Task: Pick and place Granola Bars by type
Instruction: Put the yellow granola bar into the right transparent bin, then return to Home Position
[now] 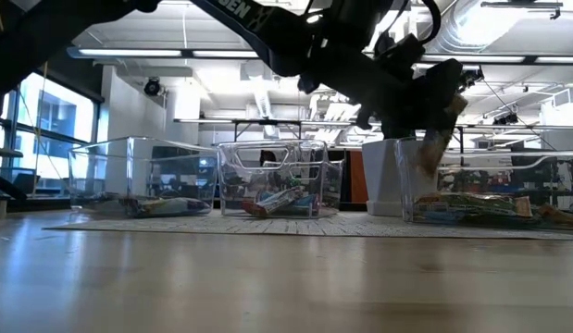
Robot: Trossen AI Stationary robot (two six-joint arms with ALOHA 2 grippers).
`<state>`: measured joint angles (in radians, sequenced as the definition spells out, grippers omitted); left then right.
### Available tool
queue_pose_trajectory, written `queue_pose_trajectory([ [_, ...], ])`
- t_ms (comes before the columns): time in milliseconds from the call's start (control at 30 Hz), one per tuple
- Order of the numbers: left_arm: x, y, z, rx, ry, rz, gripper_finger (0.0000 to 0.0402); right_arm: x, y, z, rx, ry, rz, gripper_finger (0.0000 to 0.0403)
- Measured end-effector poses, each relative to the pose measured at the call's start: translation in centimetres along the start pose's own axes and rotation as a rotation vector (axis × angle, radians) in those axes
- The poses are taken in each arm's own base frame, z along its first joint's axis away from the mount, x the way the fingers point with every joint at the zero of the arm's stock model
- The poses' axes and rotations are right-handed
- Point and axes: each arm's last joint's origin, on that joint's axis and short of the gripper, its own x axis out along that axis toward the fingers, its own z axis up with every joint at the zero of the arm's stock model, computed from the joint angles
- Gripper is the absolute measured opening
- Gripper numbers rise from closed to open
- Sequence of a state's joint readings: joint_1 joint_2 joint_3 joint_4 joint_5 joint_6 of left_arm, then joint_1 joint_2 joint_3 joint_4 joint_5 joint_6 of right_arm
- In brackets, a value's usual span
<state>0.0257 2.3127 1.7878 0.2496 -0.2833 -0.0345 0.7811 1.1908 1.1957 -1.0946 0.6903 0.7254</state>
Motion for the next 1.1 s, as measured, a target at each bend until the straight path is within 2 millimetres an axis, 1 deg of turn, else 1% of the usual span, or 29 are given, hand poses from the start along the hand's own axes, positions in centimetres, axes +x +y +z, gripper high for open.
queue_pose_trajectory([
  [100,0.0,0.1,-0.2,0.004,0.019,-0.016,0.0101,0.0,0.0,0.0,0.000,0.001,0.001,0.0134],
  [233,0.0,0.0,-0.1,0.004,0.017,-0.018,0.0144,0.0,0.0,0.0,-0.001,-0.006,-0.007,0.0134],
  [300,-0.7,-0.4,0.4,0.015,0.041,-0.026,0.0159,0.0,-0.1,0.1,-0.028,-0.019,-0.023,0.0134],
  [367,-2.1,-0.6,2.0,0.026,0.059,-0.024,0.0168,-0.1,-0.2,0.0,-0.076,-0.017,-0.032,0.0134],
  [400,-3.3,-0.6,3.3,0.045,0.084,-0.022,0.0169,-0.2,-0.4,-0.1,-0.095,-0.012,-0.034,0.0134],
  [467,-6.4,-0.3,6.2,0.103,0.131,-0.023,0.0169,-0.6,-0.9,-0.2,-0.126,-0.017,-0.035,0.0134],
  [533,-10.1,0.5,8.7,0.145,0.212,-0.027,0.0170,-1.3,-1.7,-0.3,-0.140,-0.038,-0.049,0.0134],
  [600,-13.8,1.3,10.4,0.183,0.302,-0.025,0.0170,-2.2,-2.8,-0.6,-0.180,-0.049,-0.072,0.0134],
  [667,-17.9,2.7,12.0,0.223,0.386,-0.005,0.0170,-3.2,-4.0,-0.9,-0.217,-0.075,-0.090,0.0134],
  [767,-24.4,5.0,14.3,0.146,0.435,0.036,0.0170,-4.8,-6.0,-1.5,-0.192,-0.133,-0.095,0.0134],
  [833,-28.2,6.3,14.7,0.104,0.508,0.069,0.0170,-5.4,-7.1,-2.3,-0.171,-0.182,-0.077,0.0134],
  [900,-31.3,7.2,14.6,0.077,0.538,0.106,0.0170,-5.1,-7.9,-3.7,-0.160,-0.248,-0.061,0.0134],
  [933,-32.3,7.4,14.1,0.083,0.549,0.121,0.0170,-4.8,-8.1,-4.5,-0.147,-0.278,-0.041,0.0134],
  [1000,-33.9,7.5,13.1,0.086,0.513,0.125,0.0170,-3.9,-8.5,-6.3,-0.102,-0.339,0.019,0.0134],
  [1100,-35.6,7.4,9.9,0.074,0.458,0.064,0.0170,-2.4,-8.4,-8.3,-0.056,-0.438,0.140,0.0134],
])
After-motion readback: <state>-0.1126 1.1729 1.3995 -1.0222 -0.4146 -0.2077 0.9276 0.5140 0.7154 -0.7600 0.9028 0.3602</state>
